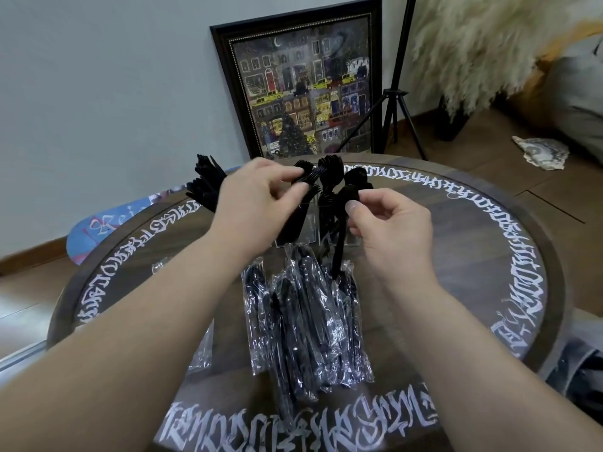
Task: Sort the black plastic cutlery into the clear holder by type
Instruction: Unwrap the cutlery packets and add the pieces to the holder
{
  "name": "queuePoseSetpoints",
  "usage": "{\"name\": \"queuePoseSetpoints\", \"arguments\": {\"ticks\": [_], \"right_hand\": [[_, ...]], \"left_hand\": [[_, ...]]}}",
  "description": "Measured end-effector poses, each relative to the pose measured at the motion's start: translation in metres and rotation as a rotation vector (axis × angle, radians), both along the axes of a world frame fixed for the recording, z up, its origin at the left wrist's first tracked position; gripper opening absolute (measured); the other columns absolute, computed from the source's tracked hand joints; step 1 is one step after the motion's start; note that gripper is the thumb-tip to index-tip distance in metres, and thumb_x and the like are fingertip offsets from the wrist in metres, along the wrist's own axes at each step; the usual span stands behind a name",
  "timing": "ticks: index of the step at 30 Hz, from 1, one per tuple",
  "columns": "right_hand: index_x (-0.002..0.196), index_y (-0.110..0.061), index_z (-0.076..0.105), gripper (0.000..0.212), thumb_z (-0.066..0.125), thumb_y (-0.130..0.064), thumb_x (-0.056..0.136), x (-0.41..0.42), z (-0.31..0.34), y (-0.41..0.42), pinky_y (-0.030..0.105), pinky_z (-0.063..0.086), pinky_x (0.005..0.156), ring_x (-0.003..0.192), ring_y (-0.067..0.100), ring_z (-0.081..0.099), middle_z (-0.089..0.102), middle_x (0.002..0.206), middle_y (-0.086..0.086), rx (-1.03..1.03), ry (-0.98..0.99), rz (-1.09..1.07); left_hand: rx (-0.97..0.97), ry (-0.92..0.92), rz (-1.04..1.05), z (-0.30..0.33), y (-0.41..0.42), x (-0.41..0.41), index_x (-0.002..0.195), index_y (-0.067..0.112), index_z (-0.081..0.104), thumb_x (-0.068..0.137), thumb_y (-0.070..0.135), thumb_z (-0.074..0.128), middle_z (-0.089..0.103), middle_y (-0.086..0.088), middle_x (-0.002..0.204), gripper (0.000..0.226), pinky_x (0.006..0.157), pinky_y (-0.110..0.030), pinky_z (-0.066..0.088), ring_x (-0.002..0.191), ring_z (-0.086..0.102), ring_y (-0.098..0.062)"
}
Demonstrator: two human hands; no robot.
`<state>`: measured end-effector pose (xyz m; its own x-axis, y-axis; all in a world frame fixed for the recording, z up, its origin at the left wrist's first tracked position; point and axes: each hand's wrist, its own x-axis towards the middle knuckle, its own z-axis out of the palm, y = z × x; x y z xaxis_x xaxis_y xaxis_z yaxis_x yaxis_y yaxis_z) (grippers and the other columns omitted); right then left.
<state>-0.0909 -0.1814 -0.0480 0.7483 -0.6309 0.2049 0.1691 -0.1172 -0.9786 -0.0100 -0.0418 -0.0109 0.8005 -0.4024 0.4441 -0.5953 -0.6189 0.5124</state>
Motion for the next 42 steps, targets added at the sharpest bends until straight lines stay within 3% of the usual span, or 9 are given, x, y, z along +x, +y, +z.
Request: {"name": "queuePoseSetpoints", "arguments": {"ticks": [3,7,10,13,20,24,28,34,42], "right_hand": [[0.070,-0.029,0.068,0.028,0.070,-0.003,0.082,-0.003,0.000,-0.001,0.022,0.051,0.065,0.060,-0.001,0.059,0.067,0.061,-0.016,-0.015,-0.003,0.047],[0.080,-0.031,0.070,0.025,0.071,-0.005,0.081,-0.007,-0.002,-0.006,0.026,0.054,0.073,0.070,0.003,0.064,0.070,0.073,-0.011,-0.068,0.039,0.074],[0.084,-0.035,0.068,0.026,0.071,-0.009,0.081,-0.011,-0.006,-0.014,0.035,0.056,0.083,0.077,0.007,0.066,0.070,0.080,-0.011,-0.100,0.076,0.051],[0.084,-0.035,0.067,0.023,0.069,-0.012,0.082,-0.015,-0.008,-0.023,0.031,0.055,0.085,0.080,0.004,0.065,0.069,0.081,-0.016,-0.147,0.123,0.019],[0.072,-0.038,0.063,0.027,0.066,-0.015,0.084,-0.021,-0.013,-0.041,0.026,0.051,0.076,0.075,0.005,0.063,0.066,0.073,-0.016,-0.213,0.230,-0.015],[0.087,-0.030,0.068,0.006,0.069,-0.026,0.083,-0.024,-0.018,-0.042,0.027,0.050,0.081,0.082,0.008,0.062,0.065,0.080,-0.016,-0.364,0.425,0.119],[0.126,-0.028,0.057,0.051,0.069,-0.045,0.080,-0.029,-0.025,-0.036,0.028,0.045,0.090,0.107,0.015,0.056,0.058,0.117,-0.006,-0.632,0.633,0.357],[0.142,-0.032,0.038,0.078,0.069,-0.058,0.074,-0.031,-0.034,-0.029,0.033,0.041,0.102,0.120,0.021,0.049,0.041,0.136,0.000,-0.785,0.756,0.578],[0.139,-0.030,0.043,0.079,0.065,-0.065,0.073,-0.027,-0.041,-0.021,0.035,0.044,0.099,0.118,0.022,0.049,0.045,0.127,0.000,-0.820,0.787,0.541]], "left_hand": [[-0.041,0.094,-0.202,0.001,-0.013,-0.017,0.103,0.025,0.074,0.082,0.029,0.073,0.067,0.013,0.086,0.022,0.076,-0.018,0.048,0.074,0.061,-0.001],[-0.038,0.077,-0.222,-0.002,-0.025,-0.016,0.093,0.024,0.077,0.084,0.021,0.071,0.064,0.023,0.071,0.011,0.067,-0.009,0.044,0.067,0.059,0.009],[-0.124,-0.046,-0.162,0.009,-0.028,-0.008,0.093,0.024,0.076,0.086,0.021,0.069,0.068,0.017,0.078,0.010,0.075,-0.025,0.055,0.070,0.062,0.002],[-0.270,-0.205,-0.166,0.033,-0.035,0.000,0.099,0.024,0.072,0.087,0.022,0.066,0.071,0.010,0.088,0.013,0.078,-0.034,0.057,0.081,0.068,-0.007],[-0.162,-0.370,-0.148,0.032,-0.055,0.016,0.094,0.017,0.076,0.087,0.024,0.063,0.074,0.002,0.088,0.016,0.075,-0.036,0.056,0.081,0.068,-0.013],[-0.343,-0.309,-0.169,0.038,-0.055,0.012,0.097,0.014,0.075,0.089,0.022,0.062,0.073,0.001,0.090,0.018,0.074,-0.031,0.056,0.081,0.068,-0.011],[-0.419,-0.410,-0.149,0.060,-0.054,0.016,0.097,0.013,0.074,0.090,0.024,0.061,0.072,-0.001,0.091,0.019,0.070,-0.021,0.052,0.080,0.067,-0.010],[0.020,-0.294,-0.137,0.030,-0.056,0.016,0.104,0.016,0.073,0.089,0.020,0.064,0.073,-0.004,0.097,0.019,0.083,-0.040,0.055,0.086,0.066,-0.017],[0.358,0.018,-0.111,0.009,-0.059,0.010,0.122,0.021,0.065,0.091,0.035,0.061,0.069,0.003,0.114,0.034,0.096,-0.031,0.046,0.105,0.062,-0.015]]}}
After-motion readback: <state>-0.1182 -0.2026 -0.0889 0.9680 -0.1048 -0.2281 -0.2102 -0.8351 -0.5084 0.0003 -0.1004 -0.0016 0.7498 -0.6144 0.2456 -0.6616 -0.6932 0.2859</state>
